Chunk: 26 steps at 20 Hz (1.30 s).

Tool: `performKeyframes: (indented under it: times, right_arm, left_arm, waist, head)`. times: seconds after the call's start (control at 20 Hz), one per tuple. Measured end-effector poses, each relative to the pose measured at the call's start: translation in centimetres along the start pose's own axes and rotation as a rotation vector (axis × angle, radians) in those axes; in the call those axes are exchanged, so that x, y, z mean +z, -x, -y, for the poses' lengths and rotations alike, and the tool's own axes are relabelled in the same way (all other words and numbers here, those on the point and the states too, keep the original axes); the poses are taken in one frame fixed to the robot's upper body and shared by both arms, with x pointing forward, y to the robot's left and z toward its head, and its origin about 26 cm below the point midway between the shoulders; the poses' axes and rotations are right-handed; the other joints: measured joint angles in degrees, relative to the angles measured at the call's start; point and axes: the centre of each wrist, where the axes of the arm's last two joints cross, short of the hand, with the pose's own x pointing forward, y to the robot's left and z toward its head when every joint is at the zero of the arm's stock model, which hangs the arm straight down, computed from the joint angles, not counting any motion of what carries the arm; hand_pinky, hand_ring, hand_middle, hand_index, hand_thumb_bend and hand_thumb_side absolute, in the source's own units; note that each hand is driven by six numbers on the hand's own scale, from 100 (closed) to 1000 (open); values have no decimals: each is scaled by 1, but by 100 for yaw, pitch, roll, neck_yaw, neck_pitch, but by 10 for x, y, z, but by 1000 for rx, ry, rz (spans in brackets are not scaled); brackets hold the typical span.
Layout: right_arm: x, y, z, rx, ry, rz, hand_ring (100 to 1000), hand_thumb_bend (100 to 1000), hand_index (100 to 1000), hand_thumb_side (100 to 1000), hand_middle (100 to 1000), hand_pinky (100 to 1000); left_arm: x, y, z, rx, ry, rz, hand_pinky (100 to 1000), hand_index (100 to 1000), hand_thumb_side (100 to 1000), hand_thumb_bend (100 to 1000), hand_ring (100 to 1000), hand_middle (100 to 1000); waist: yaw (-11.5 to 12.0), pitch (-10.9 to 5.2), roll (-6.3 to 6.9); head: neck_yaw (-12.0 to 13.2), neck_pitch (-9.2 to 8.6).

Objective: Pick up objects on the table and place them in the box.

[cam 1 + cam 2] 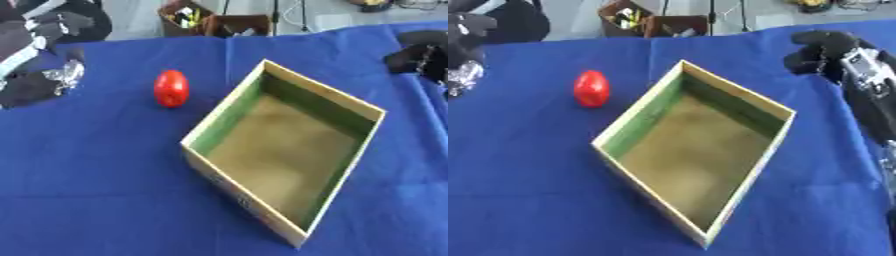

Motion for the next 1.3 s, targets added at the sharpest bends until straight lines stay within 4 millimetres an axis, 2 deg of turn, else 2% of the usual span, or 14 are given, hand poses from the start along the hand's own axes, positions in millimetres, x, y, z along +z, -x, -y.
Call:
performKeyframes:
  times: [0.05, 0.1, 0.2, 0.35, 0.6, 0.65, 1.1, 1.2, 1.25, 1.3]
  right_arm:
    - [0, 0, 0, -1, -3, 0, 767, 100, 827, 1000, 591, 761]
    - [0, 0, 0, -1, -5, 0, 766, 100, 827, 1000, 590, 761]
    - [0, 1, -1, -1, -7, -2, 765, 100, 827, 1000, 588, 761]
    - [0, 1, -1, -3, -12, -7, 763, 100, 826, 1000, 585, 761]
    - [0, 2, -2, -4, -22, -9, 761, 100, 825, 1000, 583, 761]
    - [0, 2, -2, -4, -22, -9, 761, 100, 824, 1000, 581, 761]
    - [-1, 1, -2, -3, -39, -13, 758, 100, 822, 1000, 577, 761]
    - [-1, 1, -3, -3, -42, -12, 758, 100, 821, 1000, 576, 761]
    - [-1, 1, -3, -3, -43, -13, 757, 100, 821, 1000, 575, 761]
    - [-1, 1, -3, -3, -46, -12, 757, 100, 821, 1000, 574, 761]
  left_arm:
    - [-3, 1, -1, -1, 8, 6, 725, 1000, 1000, 324, 919, 976]
    - [-6, 2, -1, -2, 19, 11, 748, 1000, 1000, 511, 929, 988]
    - [-12, 4, 0, 1, 46, 20, 751, 1000, 1000, 709, 928, 989]
    - [-19, 6, 0, 2, 94, 24, 751, 1000, 1000, 791, 927, 992]
    - [-30, 8, -2, 1, 150, 23, 753, 1000, 1000, 805, 924, 992]
    - [-31, 8, -2, -1, 158, 23, 754, 1000, 1000, 756, 923, 984]
    - [-61, 15, 4, 52, 270, -6, 715, 1000, 968, 696, 903, 946]
    - [-70, 19, 10, 84, 306, -18, 688, 1000, 958, 687, 892, 945]
    - [-73, 21, 13, 100, 323, -25, 627, 1000, 944, 680, 860, 947]
    - [-77, 22, 15, 114, 338, -32, 619, 1000, 937, 676, 856, 949]
  waist:
    - [-15, 6, 13]
    - [-24, 10, 21]
    - [-34, 14, 38]
    - [-60, 15, 69]
    - [-107, 28, 109]
    - [-121, 31, 112]
    - [-291, 87, 174]
    - [-334, 101, 180]
    - [-348, 108, 180]
    - [-364, 121, 186]
  head:
    - [5, 0]
    - [11, 1]
    - [23, 2]
    - [43, 4]
    - [48, 5]
    - [49, 6]
    - [158, 6]
    - [203, 6]
    - [223, 6]
    - [249, 6]
